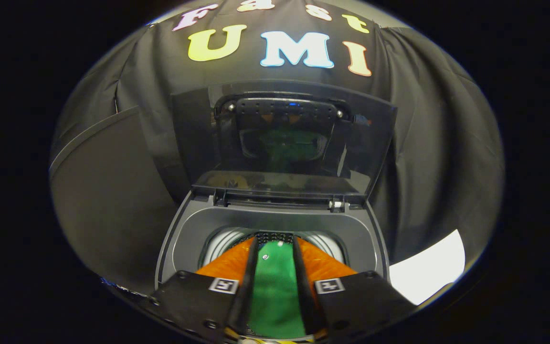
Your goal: Put the clothes into the washing machine and then close the washing machine lid.
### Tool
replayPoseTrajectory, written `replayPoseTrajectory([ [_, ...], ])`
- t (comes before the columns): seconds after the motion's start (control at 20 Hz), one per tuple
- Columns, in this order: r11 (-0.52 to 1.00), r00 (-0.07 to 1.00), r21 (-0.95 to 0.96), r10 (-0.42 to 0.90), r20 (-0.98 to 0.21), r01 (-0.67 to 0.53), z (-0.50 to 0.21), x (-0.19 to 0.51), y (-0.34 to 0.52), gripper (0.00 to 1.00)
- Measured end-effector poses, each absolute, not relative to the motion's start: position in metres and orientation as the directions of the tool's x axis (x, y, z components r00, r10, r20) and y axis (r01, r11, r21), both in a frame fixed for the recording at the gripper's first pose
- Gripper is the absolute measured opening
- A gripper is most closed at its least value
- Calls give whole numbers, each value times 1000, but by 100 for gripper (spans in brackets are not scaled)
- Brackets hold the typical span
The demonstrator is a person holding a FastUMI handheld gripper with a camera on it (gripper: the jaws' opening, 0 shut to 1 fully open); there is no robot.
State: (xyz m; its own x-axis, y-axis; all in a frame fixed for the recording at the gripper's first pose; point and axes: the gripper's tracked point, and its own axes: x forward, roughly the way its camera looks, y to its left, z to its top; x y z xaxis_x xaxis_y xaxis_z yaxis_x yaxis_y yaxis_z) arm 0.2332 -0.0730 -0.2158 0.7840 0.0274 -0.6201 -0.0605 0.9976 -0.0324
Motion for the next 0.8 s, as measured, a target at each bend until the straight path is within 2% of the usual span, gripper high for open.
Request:
replayPoseTrajectory([
  [0.15,998,805,-28,28,-592,-55,-201,234,-70,99],
  [0.25,998,823,-21,35,-567,-56,-189,236,-66,96],
  [0.8,998,945,-16,51,-323,-60,-61,293,-53,96],
])
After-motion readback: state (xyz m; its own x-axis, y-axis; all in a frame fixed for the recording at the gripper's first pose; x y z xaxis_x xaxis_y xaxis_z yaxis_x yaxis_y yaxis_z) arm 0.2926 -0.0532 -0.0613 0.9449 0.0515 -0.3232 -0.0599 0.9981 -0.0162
